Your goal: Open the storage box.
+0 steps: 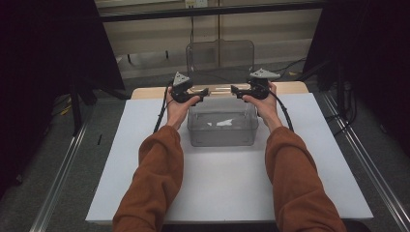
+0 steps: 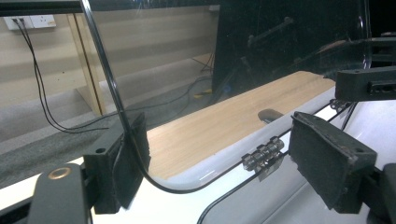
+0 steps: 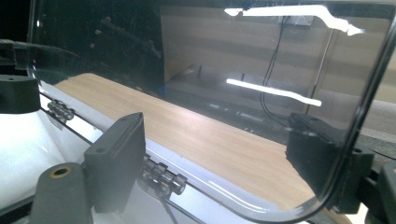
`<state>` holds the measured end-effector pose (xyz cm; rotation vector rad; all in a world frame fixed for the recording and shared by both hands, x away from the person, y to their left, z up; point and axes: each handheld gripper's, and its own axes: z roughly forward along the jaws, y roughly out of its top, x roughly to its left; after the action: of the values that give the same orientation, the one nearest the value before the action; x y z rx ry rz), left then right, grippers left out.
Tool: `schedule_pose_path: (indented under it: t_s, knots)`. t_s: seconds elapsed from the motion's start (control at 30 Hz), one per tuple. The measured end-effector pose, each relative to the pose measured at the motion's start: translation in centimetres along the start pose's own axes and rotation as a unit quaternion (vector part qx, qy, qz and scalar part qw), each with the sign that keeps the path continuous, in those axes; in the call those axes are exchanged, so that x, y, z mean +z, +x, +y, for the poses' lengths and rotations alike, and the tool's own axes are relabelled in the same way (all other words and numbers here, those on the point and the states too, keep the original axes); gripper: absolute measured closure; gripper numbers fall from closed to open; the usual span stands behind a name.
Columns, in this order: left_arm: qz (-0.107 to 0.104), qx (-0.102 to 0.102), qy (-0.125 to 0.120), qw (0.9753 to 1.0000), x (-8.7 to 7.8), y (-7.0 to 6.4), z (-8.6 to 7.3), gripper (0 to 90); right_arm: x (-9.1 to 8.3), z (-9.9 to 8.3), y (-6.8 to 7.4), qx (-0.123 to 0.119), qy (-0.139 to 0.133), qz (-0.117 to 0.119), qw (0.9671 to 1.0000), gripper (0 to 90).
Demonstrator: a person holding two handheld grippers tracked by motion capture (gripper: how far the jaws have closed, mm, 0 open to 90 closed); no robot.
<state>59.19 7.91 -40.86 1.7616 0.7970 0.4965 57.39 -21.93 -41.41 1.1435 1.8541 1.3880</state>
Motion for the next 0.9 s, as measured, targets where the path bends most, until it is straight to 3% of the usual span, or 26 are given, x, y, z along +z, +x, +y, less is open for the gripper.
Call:
schedule_pose_path:
  t_s: [0.33,0.57,0.9]
  knots:
    - [0.003,0.021,0.012,0.9997,0.02,0.21,-0.19,22.8,-0.08,-0.08,-0.29,0.003,0.003,0.006,1.0,21.2]
    - [0.0,0.009,0.012,0.9999,0.09,0.49,-0.38,23.3,0.0,-0.29,-0.51,0.014,0.004,0.012,0.9998,19.2]
    - [-0.005,-0.013,0.033,0.9994,0.38,0.57,-0.83,19.2,0.13,-0.56,-0.94,0.045,0.005,0.012,0.9989,16.2]
